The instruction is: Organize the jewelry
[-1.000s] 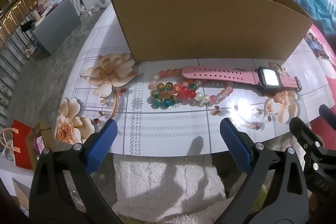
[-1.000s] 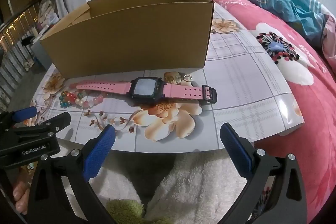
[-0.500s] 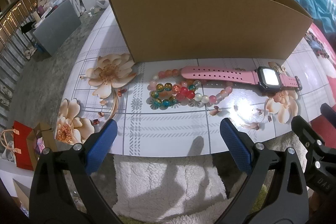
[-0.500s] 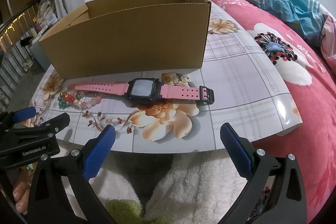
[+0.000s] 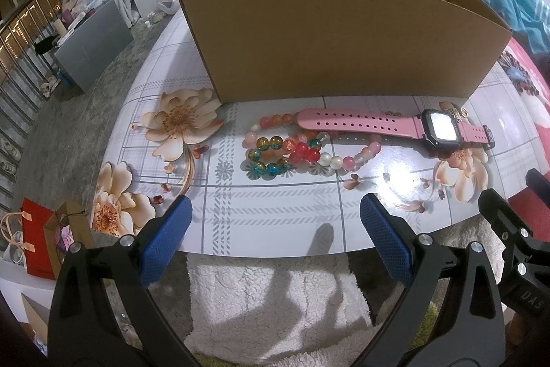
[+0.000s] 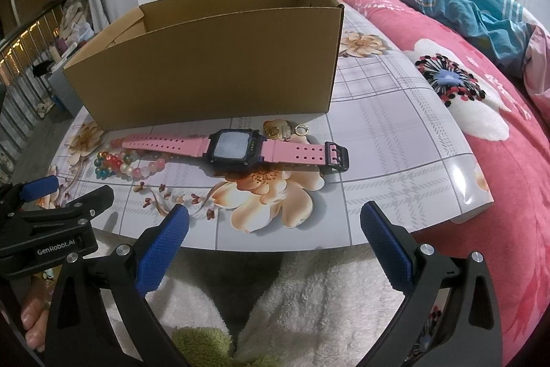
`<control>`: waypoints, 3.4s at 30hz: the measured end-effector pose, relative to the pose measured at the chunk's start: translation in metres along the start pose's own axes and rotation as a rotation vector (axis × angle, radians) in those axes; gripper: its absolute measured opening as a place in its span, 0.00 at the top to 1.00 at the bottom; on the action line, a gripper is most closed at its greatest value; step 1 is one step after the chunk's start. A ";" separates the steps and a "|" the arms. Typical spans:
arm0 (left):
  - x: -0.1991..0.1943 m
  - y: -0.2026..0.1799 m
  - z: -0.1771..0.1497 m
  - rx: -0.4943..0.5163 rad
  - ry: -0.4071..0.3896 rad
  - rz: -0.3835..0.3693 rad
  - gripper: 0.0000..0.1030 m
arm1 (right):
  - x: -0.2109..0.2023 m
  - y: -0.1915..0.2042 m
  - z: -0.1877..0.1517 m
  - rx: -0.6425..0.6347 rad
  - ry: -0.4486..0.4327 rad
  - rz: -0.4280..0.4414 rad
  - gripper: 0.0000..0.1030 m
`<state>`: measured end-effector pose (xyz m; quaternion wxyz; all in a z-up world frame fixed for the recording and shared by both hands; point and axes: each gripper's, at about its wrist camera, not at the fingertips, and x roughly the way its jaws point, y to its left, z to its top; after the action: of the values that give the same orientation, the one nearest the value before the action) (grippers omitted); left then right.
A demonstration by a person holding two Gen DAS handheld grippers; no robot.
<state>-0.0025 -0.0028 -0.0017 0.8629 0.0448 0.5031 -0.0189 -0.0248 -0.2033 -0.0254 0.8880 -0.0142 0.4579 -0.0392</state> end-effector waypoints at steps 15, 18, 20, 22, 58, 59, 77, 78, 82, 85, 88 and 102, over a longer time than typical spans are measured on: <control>0.000 0.001 0.000 0.001 0.001 0.000 0.08 | 0.000 0.000 0.000 0.000 -0.001 -0.001 0.05; 0.000 0.001 0.000 0.002 0.001 0.000 0.08 | 0.001 0.000 0.000 0.000 0.000 -0.001 0.05; 0.000 0.001 0.000 0.002 0.001 0.001 0.08 | 0.001 0.000 0.000 0.001 0.000 -0.001 0.05; 0.000 0.001 0.000 0.002 0.001 0.000 0.08 | 0.001 0.000 0.000 0.001 0.001 -0.001 0.05; -0.033 0.008 0.023 0.085 -0.241 -0.247 0.08 | -0.004 -0.015 0.009 -0.083 -0.123 0.054 0.07; -0.033 0.008 0.024 0.082 -0.249 -0.254 0.08 | -0.003 -0.014 0.011 -0.101 -0.126 0.057 0.08; -0.006 -0.003 0.023 0.089 -0.272 -0.339 0.08 | 0.049 0.034 0.043 -0.536 -0.035 0.230 0.32; -0.006 -0.006 0.022 0.107 -0.277 -0.331 0.08 | 0.052 0.034 0.044 -0.559 -0.021 0.233 0.34; -0.009 -0.021 0.017 0.195 -0.301 -0.292 0.08 | 0.067 0.036 0.047 -0.647 0.044 0.238 0.39; -0.011 -0.035 0.014 0.286 -0.319 -0.272 0.22 | 0.071 0.037 0.051 -0.671 0.079 0.287 0.47; -0.009 -0.046 0.012 0.348 -0.301 -0.279 0.36 | 0.074 0.034 0.055 -0.678 0.102 0.324 0.51; 0.010 -0.087 0.008 0.628 -0.264 -0.171 0.60 | 0.094 -0.004 0.077 -0.525 0.192 0.586 0.51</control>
<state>0.0022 -0.0899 -0.0113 0.8599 0.2631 0.3586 -0.2505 0.0916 -0.2155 -0.0569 0.7810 -0.1056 0.5179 0.3326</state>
